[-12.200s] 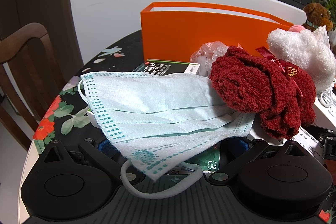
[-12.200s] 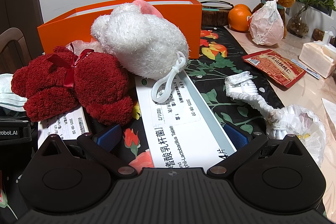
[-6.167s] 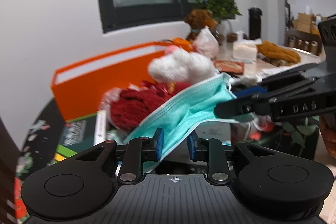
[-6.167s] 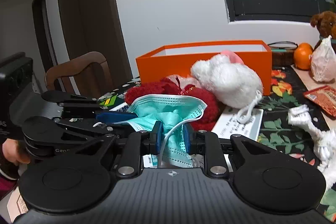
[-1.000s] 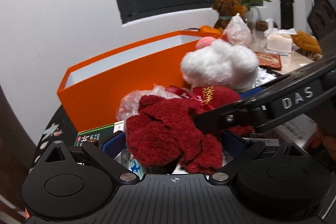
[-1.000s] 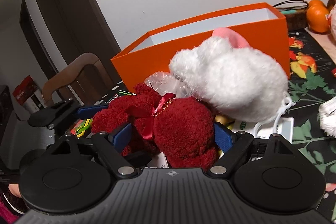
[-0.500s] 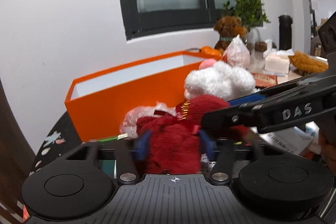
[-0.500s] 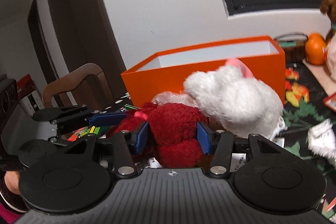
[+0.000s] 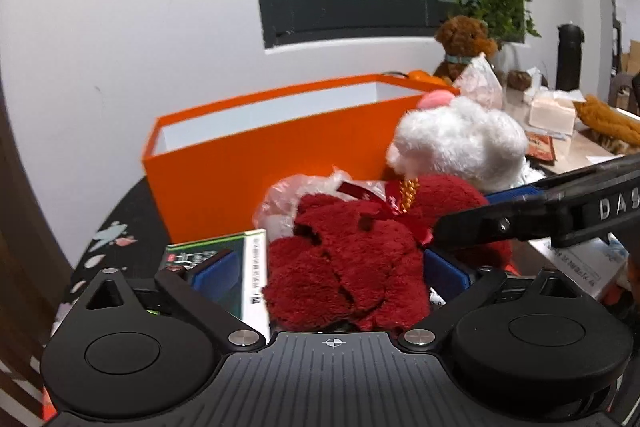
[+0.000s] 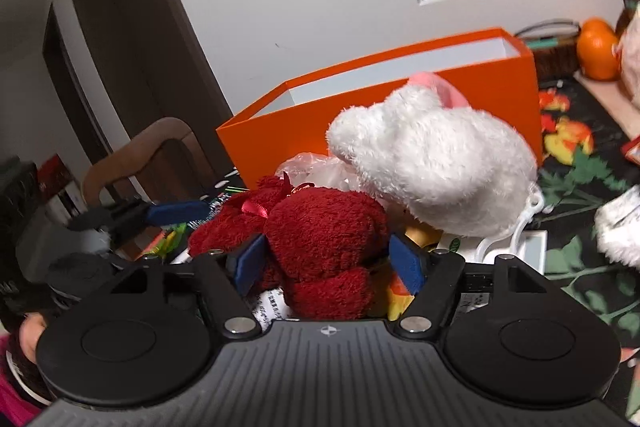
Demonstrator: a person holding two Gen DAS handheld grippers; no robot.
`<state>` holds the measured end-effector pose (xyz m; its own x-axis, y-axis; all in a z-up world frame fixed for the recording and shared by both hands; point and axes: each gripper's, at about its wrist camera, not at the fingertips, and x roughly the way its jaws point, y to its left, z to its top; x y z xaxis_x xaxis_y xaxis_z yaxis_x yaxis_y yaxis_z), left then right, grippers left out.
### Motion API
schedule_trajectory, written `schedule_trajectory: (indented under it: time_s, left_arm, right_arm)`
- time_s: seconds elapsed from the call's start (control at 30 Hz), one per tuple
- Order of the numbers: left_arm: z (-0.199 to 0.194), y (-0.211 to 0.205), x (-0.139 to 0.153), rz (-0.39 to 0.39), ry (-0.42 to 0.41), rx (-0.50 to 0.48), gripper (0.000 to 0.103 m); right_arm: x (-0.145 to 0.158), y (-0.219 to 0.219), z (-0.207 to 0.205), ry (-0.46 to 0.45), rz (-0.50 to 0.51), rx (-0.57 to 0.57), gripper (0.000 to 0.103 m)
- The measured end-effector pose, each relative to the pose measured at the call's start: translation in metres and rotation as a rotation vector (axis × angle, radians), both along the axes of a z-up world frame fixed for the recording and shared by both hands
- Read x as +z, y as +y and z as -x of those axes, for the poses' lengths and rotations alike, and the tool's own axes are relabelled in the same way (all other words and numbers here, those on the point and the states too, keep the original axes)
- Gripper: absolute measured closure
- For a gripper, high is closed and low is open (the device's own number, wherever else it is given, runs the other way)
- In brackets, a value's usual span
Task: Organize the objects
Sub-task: 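Grasp the red plush toy with the left gripper, then lift the red plush toy and drop it into the orange box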
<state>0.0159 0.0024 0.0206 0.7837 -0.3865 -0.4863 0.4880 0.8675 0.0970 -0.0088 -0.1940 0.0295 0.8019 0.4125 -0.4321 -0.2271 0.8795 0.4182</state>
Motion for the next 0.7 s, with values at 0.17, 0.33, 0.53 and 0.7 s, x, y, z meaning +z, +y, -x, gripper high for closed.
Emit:
schedule_trajectory:
  time_s: [0.17,0.33,0.53,0.7]
  left_arm:
    - [0.002,-0.017,-0.007,-0.072,-0.040,-0.016,0.000]
    - [0.010,-0.016,-0.003,-0.032,-0.070,-0.041,0.000]
    - [0.026,-0.013,0.008,0.003,-0.159,-0.044,0.000]
    - [0.033,-0.015,0.010,-0.006,-0.199,-0.044,0.000]
  right_arm:
    - [-0.003,0.004,-0.007,-0.001,-0.035,-0.002,0.028]
    - [0.001,0.005,-0.002,-0.047,-0.006,-0.023,0.040]
    - [0.014,0.013,0.012,-0.138,0.051,-0.013,0.042]
    - [0.019,0.018,0.018,-0.182,0.089,-0.015,0.042]
